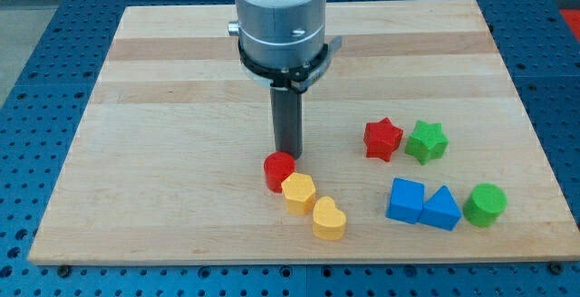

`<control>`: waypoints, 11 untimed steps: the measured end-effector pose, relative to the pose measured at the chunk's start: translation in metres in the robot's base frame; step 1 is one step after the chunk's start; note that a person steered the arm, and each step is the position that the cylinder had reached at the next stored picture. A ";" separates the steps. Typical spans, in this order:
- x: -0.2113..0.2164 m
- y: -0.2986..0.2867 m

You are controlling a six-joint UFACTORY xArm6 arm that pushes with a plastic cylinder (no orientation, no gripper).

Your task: Nudge the green star closer to the blue triangle and blue cube

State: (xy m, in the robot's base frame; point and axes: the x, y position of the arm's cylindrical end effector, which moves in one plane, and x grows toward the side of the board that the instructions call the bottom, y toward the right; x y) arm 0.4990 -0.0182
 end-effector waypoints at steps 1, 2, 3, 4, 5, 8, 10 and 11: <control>0.000 0.000; -0.002 0.000; -0.031 0.016; -0.067 0.049; -0.091 0.120; -0.033 0.171; -0.030 0.171; -0.030 0.162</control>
